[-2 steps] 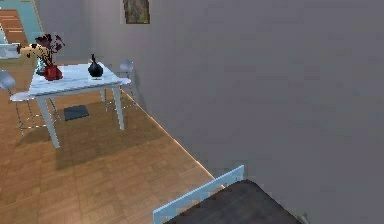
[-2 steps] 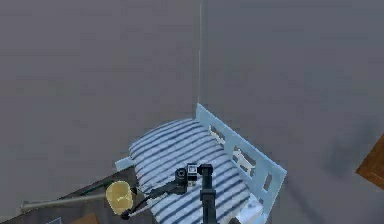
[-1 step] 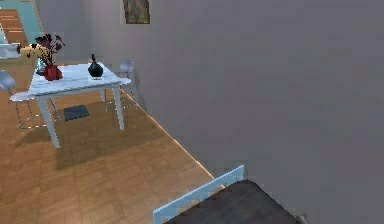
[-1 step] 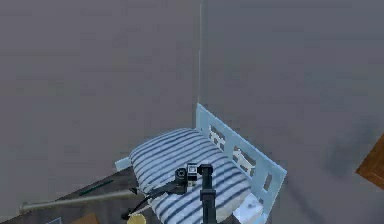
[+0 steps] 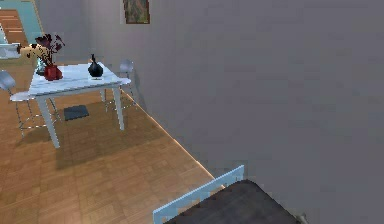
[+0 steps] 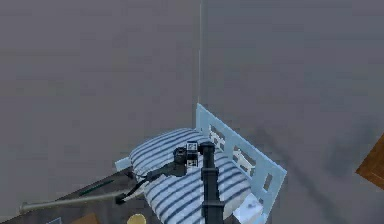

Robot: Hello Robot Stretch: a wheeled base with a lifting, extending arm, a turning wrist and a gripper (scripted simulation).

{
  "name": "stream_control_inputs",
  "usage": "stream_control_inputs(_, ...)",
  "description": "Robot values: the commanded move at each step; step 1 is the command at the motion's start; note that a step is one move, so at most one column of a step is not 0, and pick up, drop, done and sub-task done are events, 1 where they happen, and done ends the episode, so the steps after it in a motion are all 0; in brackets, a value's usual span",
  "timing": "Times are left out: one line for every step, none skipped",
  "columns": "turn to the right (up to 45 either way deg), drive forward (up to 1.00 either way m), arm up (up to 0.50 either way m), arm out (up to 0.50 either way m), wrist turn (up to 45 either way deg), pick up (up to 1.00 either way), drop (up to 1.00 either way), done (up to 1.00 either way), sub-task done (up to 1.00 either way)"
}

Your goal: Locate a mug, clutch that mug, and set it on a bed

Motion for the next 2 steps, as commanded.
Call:
stream_control_inputs(0.0,0.0,0.0,-0.08,0.0,0.0,0.0,0.0,0.0)
stream_control_inputs(0.0,0.0,0.0,0.0,0.0,0.0,0.0,1.0,0.0)
